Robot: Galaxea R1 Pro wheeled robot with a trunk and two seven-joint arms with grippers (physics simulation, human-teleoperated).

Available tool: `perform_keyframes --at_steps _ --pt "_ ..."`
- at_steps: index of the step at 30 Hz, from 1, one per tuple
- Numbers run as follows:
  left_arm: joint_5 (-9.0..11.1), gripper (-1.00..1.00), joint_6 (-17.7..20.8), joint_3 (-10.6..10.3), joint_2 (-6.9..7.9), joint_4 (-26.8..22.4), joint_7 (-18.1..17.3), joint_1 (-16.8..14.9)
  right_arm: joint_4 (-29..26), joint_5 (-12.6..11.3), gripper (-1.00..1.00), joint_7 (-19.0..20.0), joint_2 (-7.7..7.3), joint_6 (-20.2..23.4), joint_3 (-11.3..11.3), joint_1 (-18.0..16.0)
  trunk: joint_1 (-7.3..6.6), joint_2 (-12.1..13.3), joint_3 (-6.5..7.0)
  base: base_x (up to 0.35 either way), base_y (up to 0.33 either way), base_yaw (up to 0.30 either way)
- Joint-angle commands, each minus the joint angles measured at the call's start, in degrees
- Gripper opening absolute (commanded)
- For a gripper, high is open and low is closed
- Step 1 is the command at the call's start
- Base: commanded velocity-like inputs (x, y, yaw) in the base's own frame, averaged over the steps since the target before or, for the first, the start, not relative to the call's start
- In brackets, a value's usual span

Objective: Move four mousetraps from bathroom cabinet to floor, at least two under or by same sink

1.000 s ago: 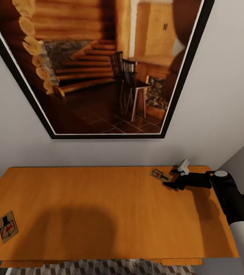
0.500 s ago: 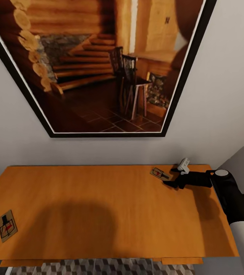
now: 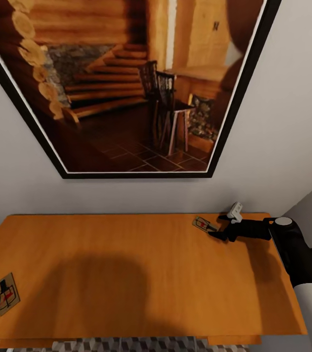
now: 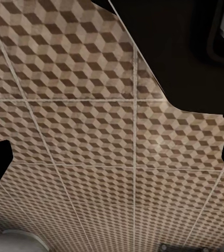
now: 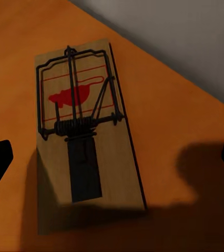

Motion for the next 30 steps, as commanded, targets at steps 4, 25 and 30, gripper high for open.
perform_keyframes --at_steps 4,25,30 --pt "0.54 1.0 -0.33 -0.5 -0.04 0.13 0.09 -0.04 1.11 0.4 1.0 0.31 0.03 0.57 -0.02 0.0 0.05 -0.07 -0.08 0.003 0.0 0.0" --pt "0.54 1.0 -0.33 -0.5 -0.04 0.13 0.09 -0.04 1.11 0.4 1.0 0.31 0.03 0.57 0.04 0.0 0.05 -0.07 -0.08 -0.012 0.016 0.0" --pt "0.54 1.0 -0.33 -0.5 -0.04 0.13 0.09 -0.04 1.11 0.4 1.0 0.31 0.03 0.53 0.1 0.0 0.05 -0.07 -0.08 -0.002 0.002 0.0"
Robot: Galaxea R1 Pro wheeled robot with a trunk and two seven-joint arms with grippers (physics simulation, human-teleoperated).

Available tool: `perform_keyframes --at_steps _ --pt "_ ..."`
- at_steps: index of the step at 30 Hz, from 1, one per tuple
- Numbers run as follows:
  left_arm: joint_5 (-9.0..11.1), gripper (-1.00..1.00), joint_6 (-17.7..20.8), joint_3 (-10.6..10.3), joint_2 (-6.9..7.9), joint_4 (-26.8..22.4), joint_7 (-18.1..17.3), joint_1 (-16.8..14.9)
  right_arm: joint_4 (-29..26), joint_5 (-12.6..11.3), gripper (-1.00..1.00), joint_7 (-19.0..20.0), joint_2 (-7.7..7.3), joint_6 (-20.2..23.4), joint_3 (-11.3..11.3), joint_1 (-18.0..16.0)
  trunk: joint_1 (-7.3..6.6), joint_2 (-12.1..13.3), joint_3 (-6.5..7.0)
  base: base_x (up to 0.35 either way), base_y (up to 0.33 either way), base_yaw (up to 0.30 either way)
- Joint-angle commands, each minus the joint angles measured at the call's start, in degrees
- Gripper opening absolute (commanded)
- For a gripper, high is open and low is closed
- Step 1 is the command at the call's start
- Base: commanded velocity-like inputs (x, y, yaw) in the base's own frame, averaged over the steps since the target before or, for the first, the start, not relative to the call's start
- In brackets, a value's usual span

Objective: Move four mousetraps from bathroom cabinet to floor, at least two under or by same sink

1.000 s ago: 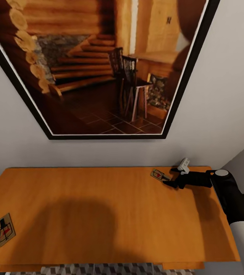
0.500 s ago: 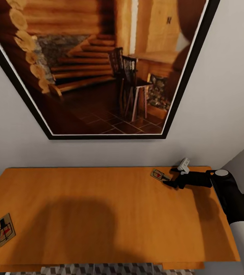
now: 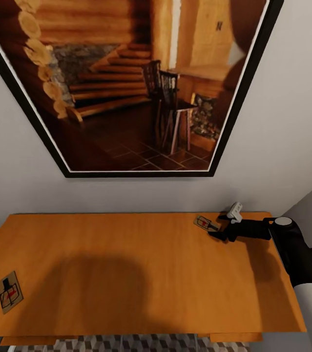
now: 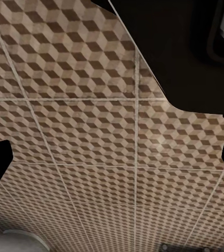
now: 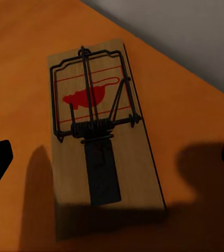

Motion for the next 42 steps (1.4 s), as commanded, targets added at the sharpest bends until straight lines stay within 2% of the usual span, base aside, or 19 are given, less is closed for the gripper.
perform_keyframes --at_steps 1,11,19,42 --pt "0.54 1.0 -0.33 -0.5 -0.04 0.13 0.09 -0.04 1.14 0.36 1.0 0.33 0.03 0.61 -0.05 0.01 0.05 -0.07 -0.09 0.0 0.0 0.0" --pt "0.54 1.0 -0.34 -0.5 -0.04 0.13 0.09 -0.04 1.14 0.44 1.0 0.22 0.07 0.32 0.04 0.01 0.05 -0.07 -0.09 0.0 0.0 0.0" --pt "0.54 1.0 -0.4 -0.5 -0.04 0.13 0.09 -0.04 1.14 0.52 1.0 -0.06 0.12 -2.24 0.12 0.01 0.05 -0.07 -0.09 0.0 0.0 0.0" --pt "0.5 1.0 -0.42 -0.5 0.04 0.13 0.09 -0.04 1.15 0.56 1.0 -0.17 0.21 -2.5 0.3 0.01 0.05 -0.07 -0.09 0.0 0.0 0.0"
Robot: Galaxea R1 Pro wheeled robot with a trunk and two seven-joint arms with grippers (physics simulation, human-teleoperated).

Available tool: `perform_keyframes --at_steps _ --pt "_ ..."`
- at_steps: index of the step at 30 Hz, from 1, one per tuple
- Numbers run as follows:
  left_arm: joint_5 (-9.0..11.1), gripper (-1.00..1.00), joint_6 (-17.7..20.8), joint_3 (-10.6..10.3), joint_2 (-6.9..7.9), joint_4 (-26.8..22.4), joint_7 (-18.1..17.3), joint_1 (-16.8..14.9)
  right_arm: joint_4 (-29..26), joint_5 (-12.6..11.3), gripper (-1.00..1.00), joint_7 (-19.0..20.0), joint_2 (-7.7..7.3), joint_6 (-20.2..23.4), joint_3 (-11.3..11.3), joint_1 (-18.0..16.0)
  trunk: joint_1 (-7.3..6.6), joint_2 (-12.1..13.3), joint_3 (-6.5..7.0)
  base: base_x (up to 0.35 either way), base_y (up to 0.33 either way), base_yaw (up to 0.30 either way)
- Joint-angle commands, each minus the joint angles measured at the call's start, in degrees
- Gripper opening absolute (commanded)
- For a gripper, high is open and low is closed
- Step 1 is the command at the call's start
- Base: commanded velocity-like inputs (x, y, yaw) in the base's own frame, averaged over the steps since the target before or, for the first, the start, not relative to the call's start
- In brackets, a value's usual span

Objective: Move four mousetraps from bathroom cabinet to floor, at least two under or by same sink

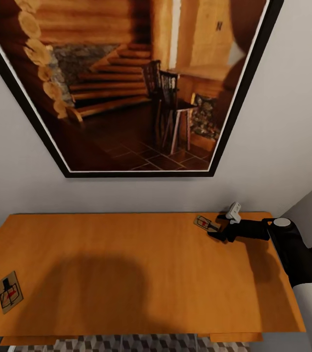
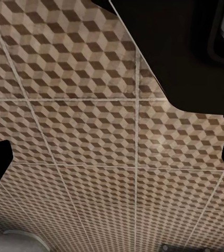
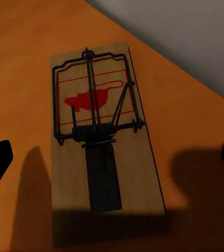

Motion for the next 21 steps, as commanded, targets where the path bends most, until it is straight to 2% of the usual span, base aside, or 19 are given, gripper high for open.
perform_keyframes --at_steps 1,6,14,21 --pt "0.52 1.0 -0.33 -0.5 -0.05 0.13 0.08 -0.04 0.46 0.38 1.0 0.31 0.03 0.61 -0.05 0.01 0.05 -0.07 -0.09 0.0 0.015 0.0" --pt "0.52 1.0 -0.33 -0.5 -0.04 0.13 0.02 -0.04 0.46 0.41 1.0 0.31 0.03 0.61 -0.04 0.01 0.05 -0.07 -0.09 -0.048 0.075 0.0" --pt "0.49 1.0 -0.41 -0.5 -0.1 0.13 0.01 -0.04 0.46 0.43 1.0 0.31 0.03 0.61 -0.03 0.01 0.05 -0.07 -0.09 -0.169 0.146 0.0" --pt "0.49 1.0 -0.42 -0.5 -0.11 0.13 0.01 -0.04 0.47 0.44 1.0 0.31 0.03 0.61 -0.02 0.01 0.05 -0.07 -0.09 -0.042 0.033 0.0"
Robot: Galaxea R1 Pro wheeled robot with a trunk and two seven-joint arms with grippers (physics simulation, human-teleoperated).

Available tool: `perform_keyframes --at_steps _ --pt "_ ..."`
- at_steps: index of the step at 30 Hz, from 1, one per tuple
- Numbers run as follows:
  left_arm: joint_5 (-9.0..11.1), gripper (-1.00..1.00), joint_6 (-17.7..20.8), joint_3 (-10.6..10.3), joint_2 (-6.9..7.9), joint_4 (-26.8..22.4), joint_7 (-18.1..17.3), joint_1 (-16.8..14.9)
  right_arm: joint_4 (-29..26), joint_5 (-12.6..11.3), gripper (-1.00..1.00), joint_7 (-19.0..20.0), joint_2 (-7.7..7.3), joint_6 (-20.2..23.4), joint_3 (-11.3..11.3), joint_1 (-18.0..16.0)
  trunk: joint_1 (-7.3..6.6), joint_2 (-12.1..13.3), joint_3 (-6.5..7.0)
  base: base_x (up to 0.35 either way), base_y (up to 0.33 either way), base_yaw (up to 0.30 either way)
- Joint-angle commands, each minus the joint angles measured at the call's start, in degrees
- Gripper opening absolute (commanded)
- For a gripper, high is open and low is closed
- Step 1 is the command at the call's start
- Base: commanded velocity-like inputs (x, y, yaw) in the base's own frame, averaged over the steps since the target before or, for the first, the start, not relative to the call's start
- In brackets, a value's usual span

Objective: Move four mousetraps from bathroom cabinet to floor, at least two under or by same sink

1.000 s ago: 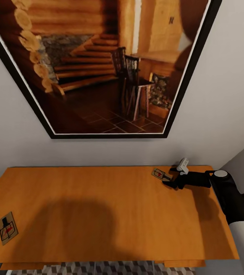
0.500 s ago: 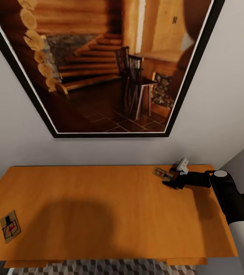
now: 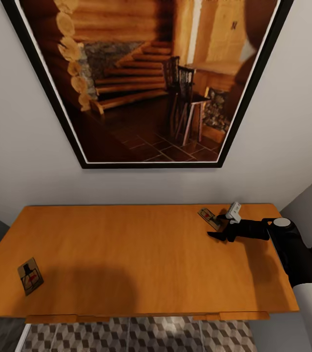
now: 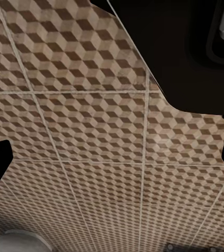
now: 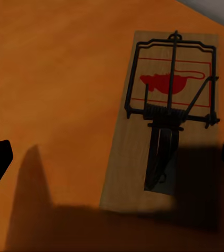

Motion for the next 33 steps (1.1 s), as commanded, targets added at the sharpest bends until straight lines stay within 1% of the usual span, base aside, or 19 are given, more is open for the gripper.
perform_keyframes --at_steps 1,22,33 --pt "0.54 1.0 -0.33 -0.5 -0.04 0.12 0.09 -0.04 0.51 0.38 1.0 0.4 0.02 0.7 -0.04 0.01 0.04 -0.07 -0.09 -0.008 0.006 0.0" --pt "0.54 1.0 -0.33 -0.5 -0.04 0.09 0.09 -0.04 0.48 0.46 1.0 0.09 -0.01 0.63 -0.3 0.01 0.04 -0.07 -0.09 -0.001 0.001 0.0" --pt "0.54 1.0 -0.33 -0.5 -0.04 0.04 0.09 -0.04 0.48 0.47 1.0 -0.81 -0.06 0.47 -0.32 0.01 0.04 -0.07 -0.09 0.0 0.0 0.0"
